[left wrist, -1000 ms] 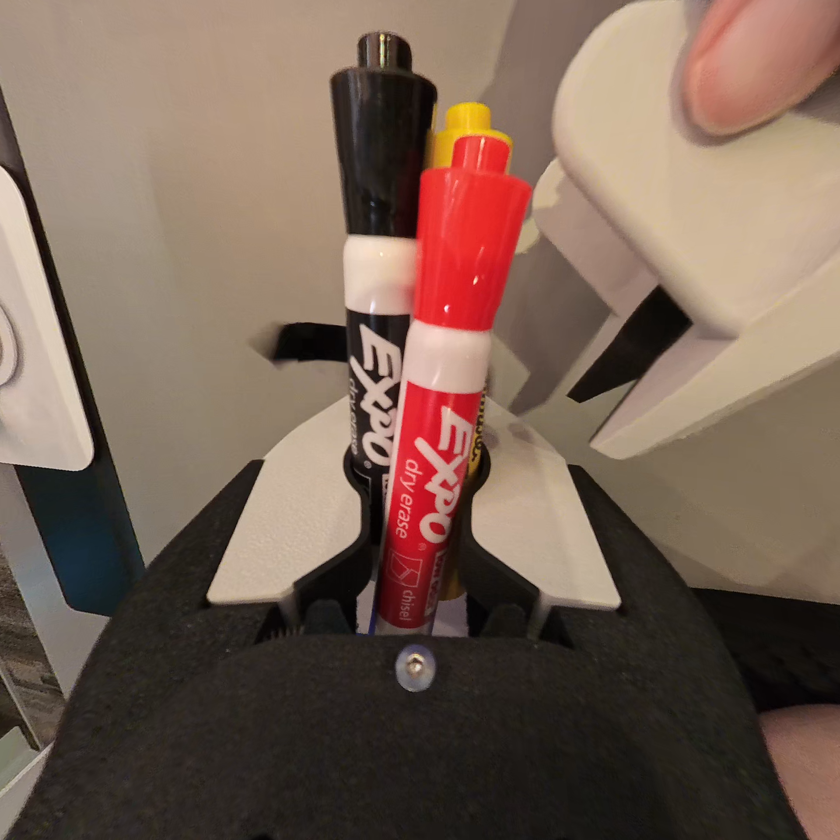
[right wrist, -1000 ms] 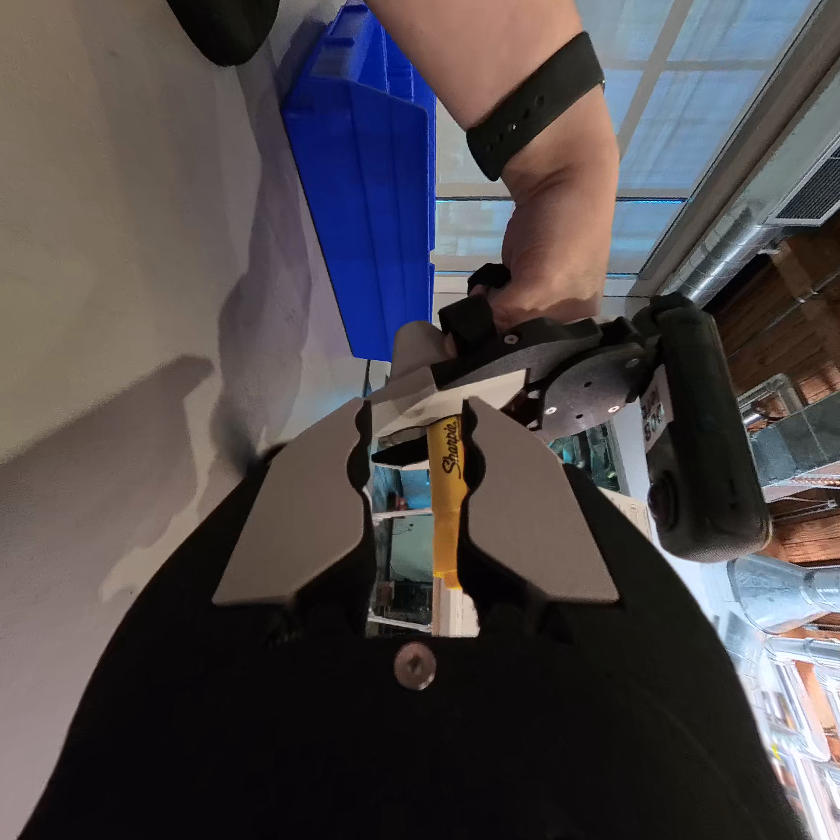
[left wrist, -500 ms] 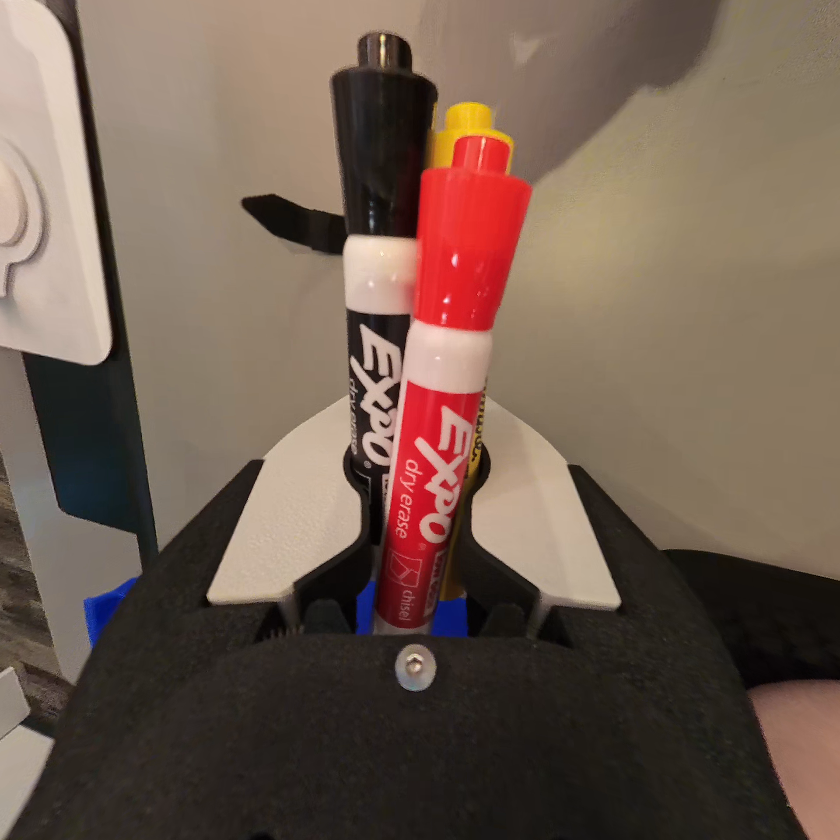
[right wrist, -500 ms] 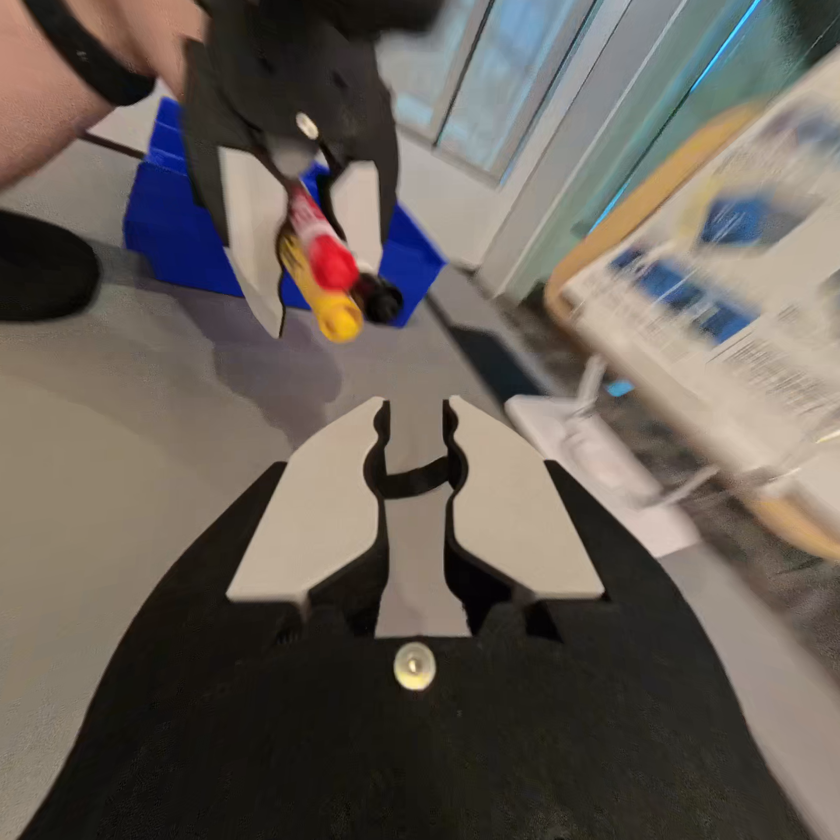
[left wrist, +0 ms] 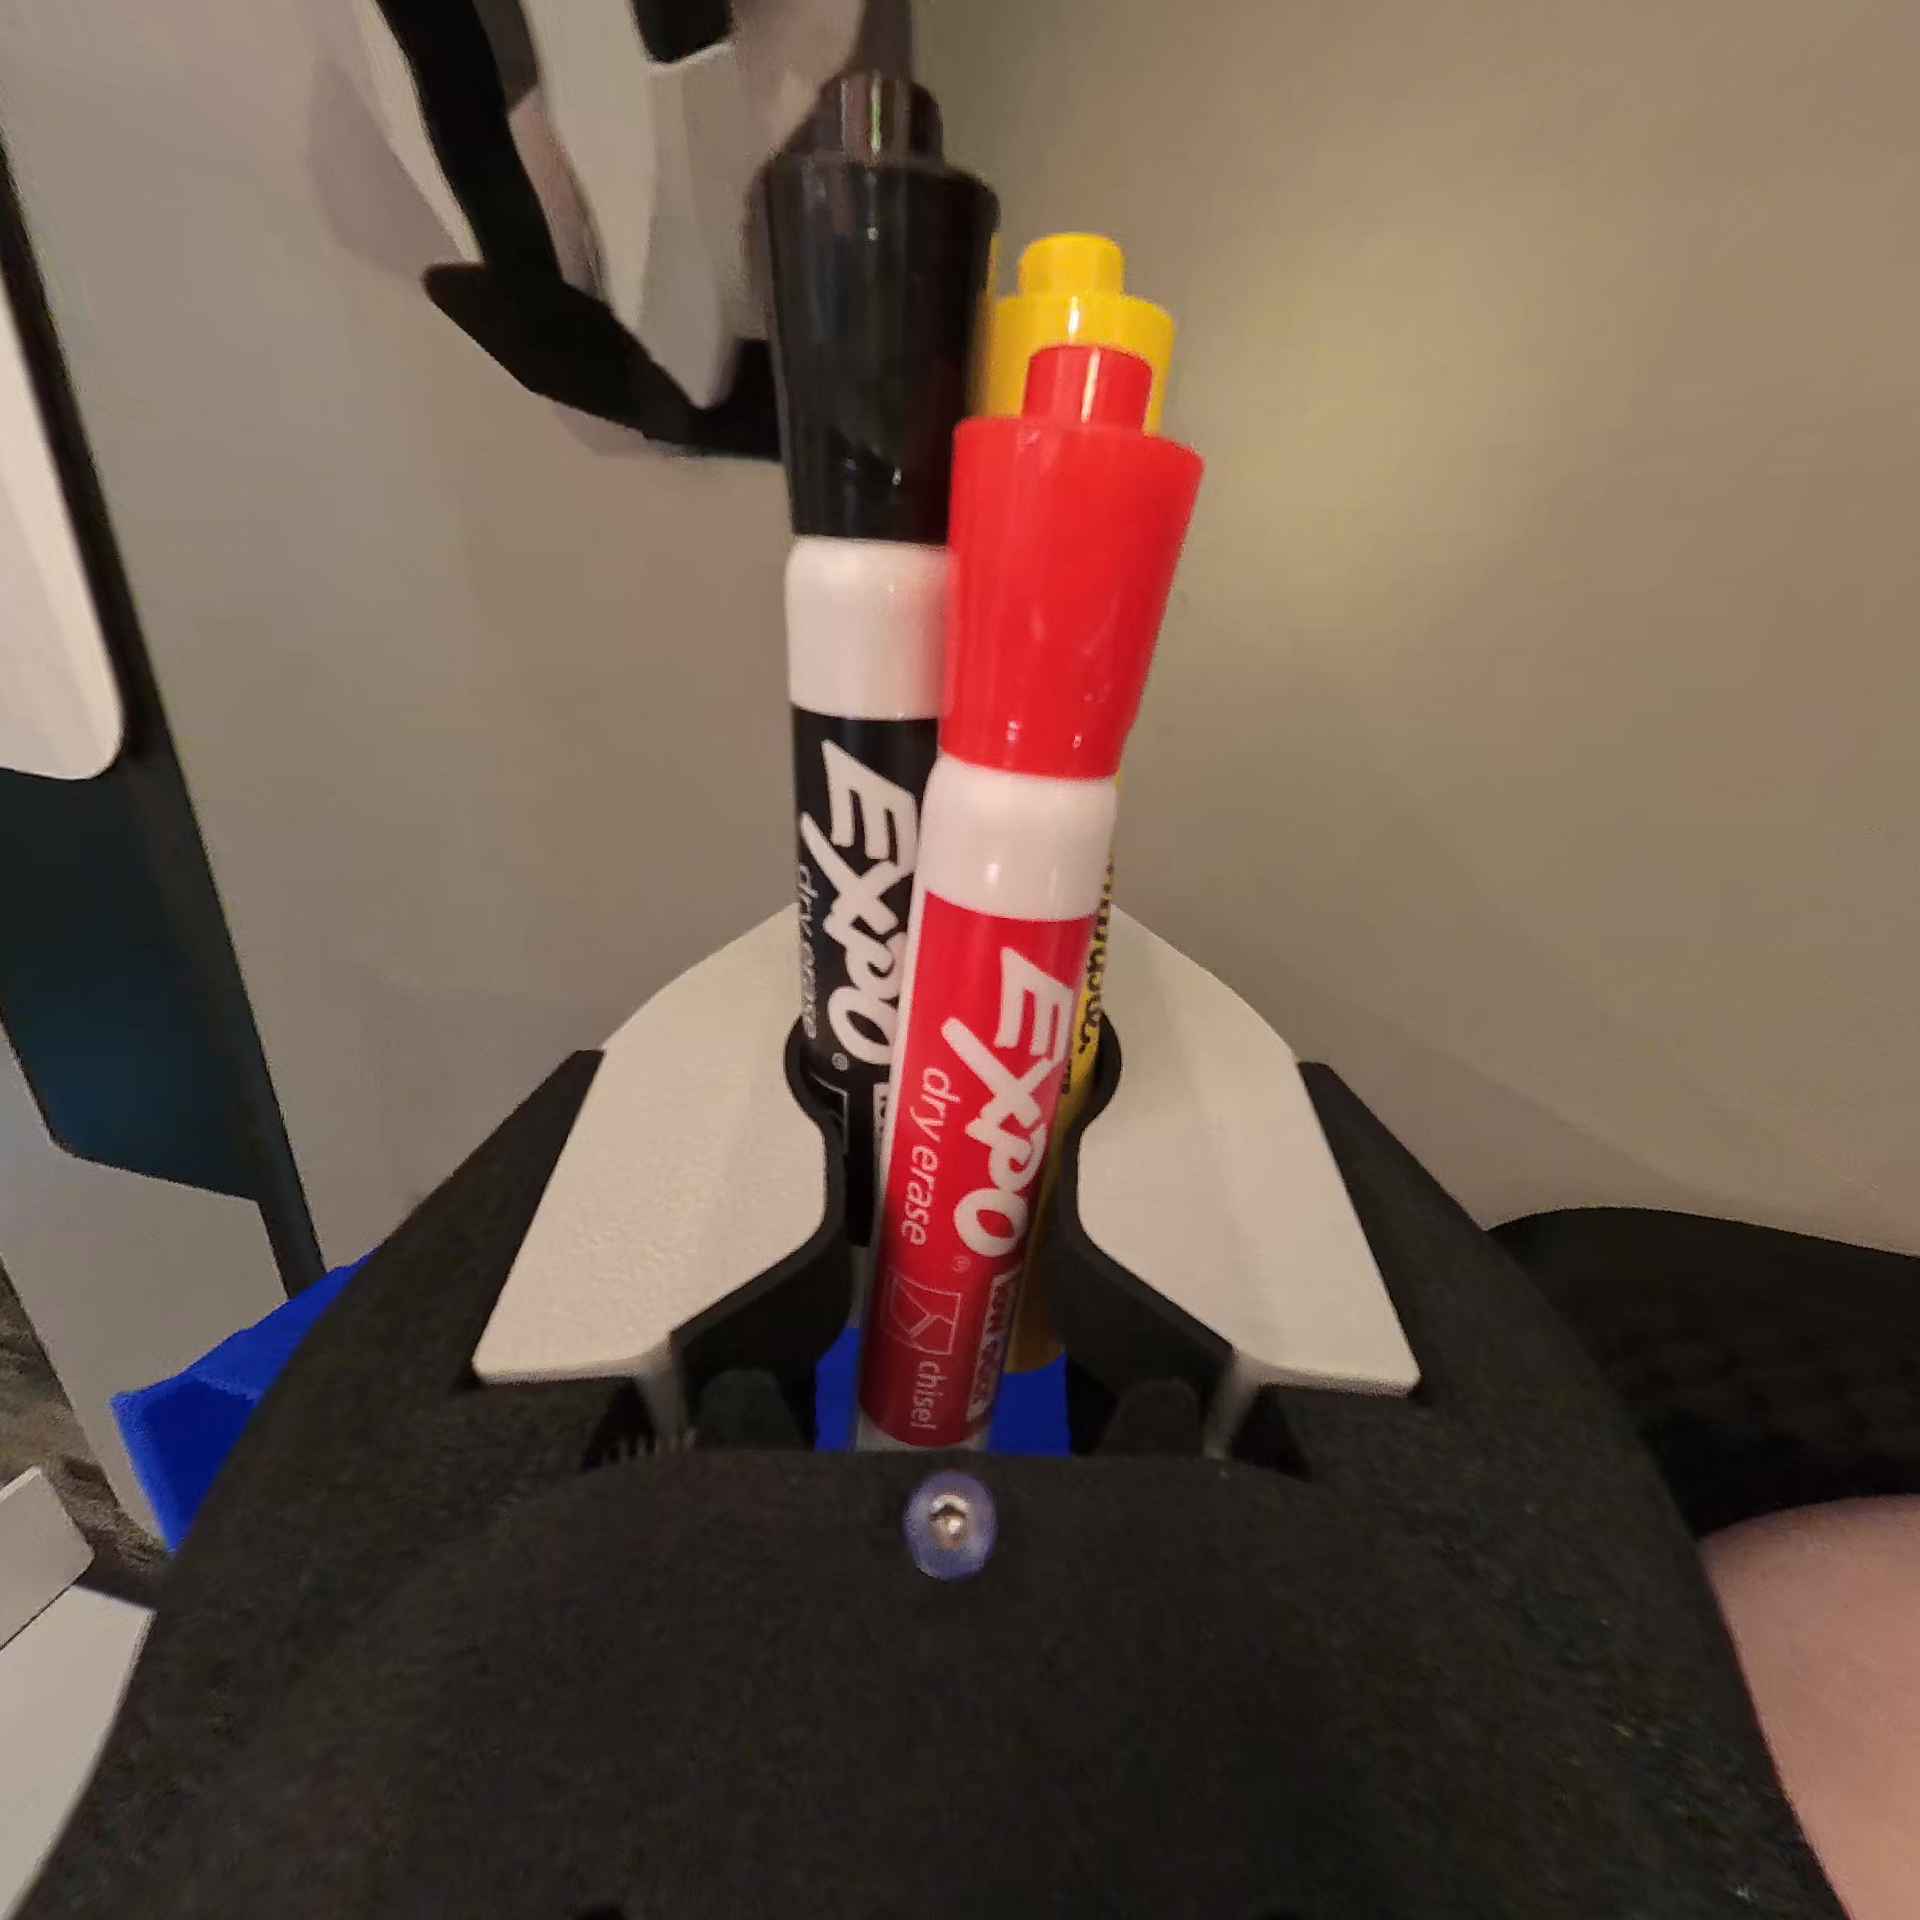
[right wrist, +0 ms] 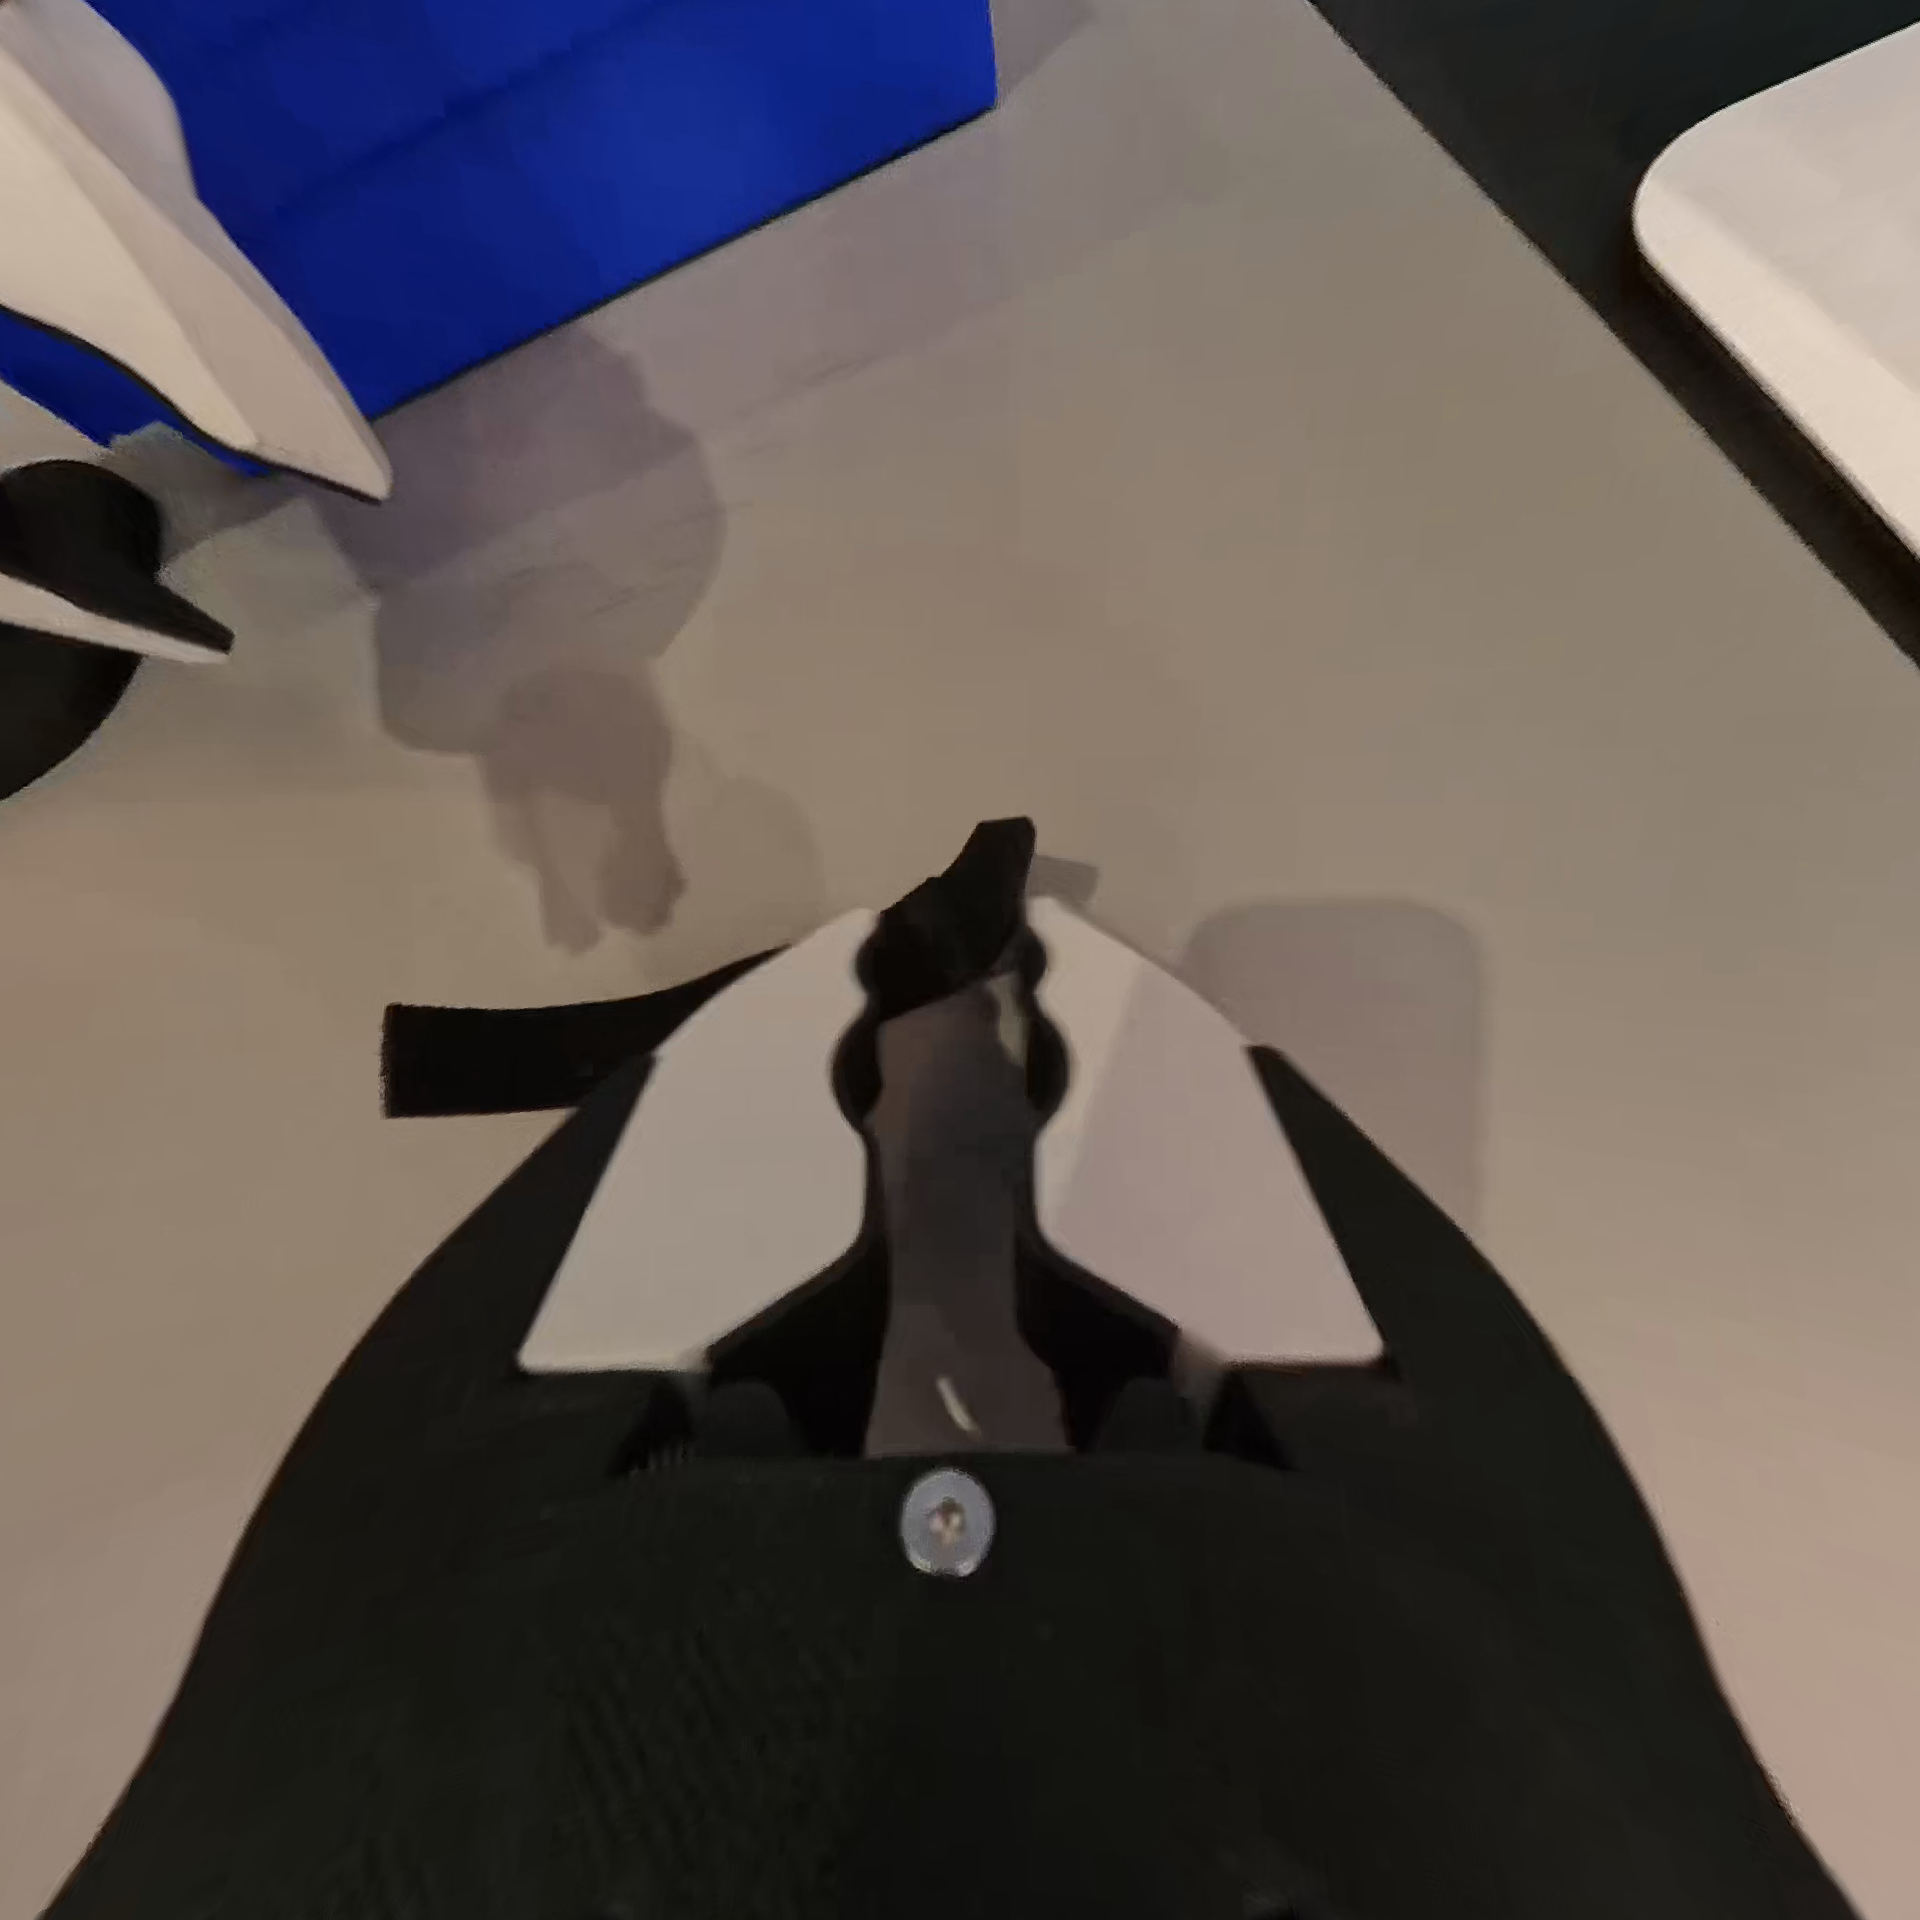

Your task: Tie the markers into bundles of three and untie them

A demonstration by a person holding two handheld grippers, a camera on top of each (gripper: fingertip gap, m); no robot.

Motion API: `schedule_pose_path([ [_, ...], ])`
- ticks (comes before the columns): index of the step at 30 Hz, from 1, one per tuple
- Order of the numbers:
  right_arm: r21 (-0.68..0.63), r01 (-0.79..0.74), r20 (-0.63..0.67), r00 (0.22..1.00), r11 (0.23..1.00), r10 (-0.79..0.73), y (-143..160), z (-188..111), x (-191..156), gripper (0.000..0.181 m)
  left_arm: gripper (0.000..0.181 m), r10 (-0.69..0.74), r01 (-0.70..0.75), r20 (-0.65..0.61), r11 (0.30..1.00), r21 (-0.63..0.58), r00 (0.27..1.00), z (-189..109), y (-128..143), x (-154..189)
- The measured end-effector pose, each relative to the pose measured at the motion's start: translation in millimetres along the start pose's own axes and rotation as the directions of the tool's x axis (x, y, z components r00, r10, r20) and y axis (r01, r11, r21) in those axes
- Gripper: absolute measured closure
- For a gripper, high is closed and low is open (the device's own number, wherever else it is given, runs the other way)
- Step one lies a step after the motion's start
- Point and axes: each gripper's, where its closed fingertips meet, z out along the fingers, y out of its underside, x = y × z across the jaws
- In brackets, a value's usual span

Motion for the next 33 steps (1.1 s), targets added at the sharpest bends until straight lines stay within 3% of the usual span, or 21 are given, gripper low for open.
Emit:
schedule_pose_path([
  [1,-0.006,0.011,-0.019,1.000,1.000,-0.011,1.0,0.8,2.5,0.174,0.139,0.008,-0.008,0.000,1.000,-0.001,1.000,2.6,0.6,-0.7],
  [5,-0.027,0.075,-0.034,0.997,0.997,-0.076,7.6,-5.9,0.8,0.176,0.139,0.016,-0.016,-0.015,1.000,0.013,1.000,12.0,-2.8,-2.2],
  [8,0.029,0.101,-0.124,0.988,0.994,-0.096,6.6,-30.4,6.9,0.178,0.139,0.066,-0.065,-0.033,0.998,0.016,0.997,23.8,-8.1,1.7],
  [10,0.080,0.161,-0.262,0.956,0.984,-0.135,0.6,-57.0,17.3,0.178,0.139,0.079,-0.079,-0.059,0.997,0.012,0.995,31.2,-10.0,5.5],
  [14,0.220,0.458,-0.575,0.774,0.861,-0.265,-47.8,-117.5,10.7,0.178,0.139,0.075,-0.075,-0.098,0.997,0.005,0.992,40.7,-10.3,8.9],
  [16,0.249,0.632,-0.643,0.674,0.734,-0.363,-72.1,-126.3,-21.8,0.178,0.139,0.064,-0.061,-0.113,0.998,0.032,0.992,40.7,-13.0,9.5],
  [19,0.177,0.793,-0.729,0.504,0.582,-0.464,-86.0,-119.6,-57.2,0.178,0.139,0.036,-0.030,-0.122,0.998,0.047,0.992,36.8,-12.4,7.8],
  [22,0.138,0.867,-0.715,0.422,0.479,-0.558,-84.1,-100.2,-85.0,0.178,0.139,0.014,-0.009,-0.106,0.999,0.048,0.994,32.5,-9.0,3.3],
  [26,0.069,0.924,-0.758,0.294,0.376,-0.583,-86.9,-96.0,-104.4,0.178,0.139,-0.003,0.008,-0.099,0.999,0.042,0.995,29.6,-4.5,0.6],
  [31,-0.082,0.920,-0.823,0.155,0.384,-0.547,-92.8,-99.9,-96.6,0.178,0.139,0.005,0.000,-0.107,0.999,0.049,0.994,27.8,-5.7,2.8],
  [33,-0.098,0.940,-0.806,0.118,0.328,-0.579,-88.6,-95.1,-102.8,0.178,0.139,0.001,0.005,-0.110,0.999,0.052,0.994,28.2,-6.6,3.0],
])
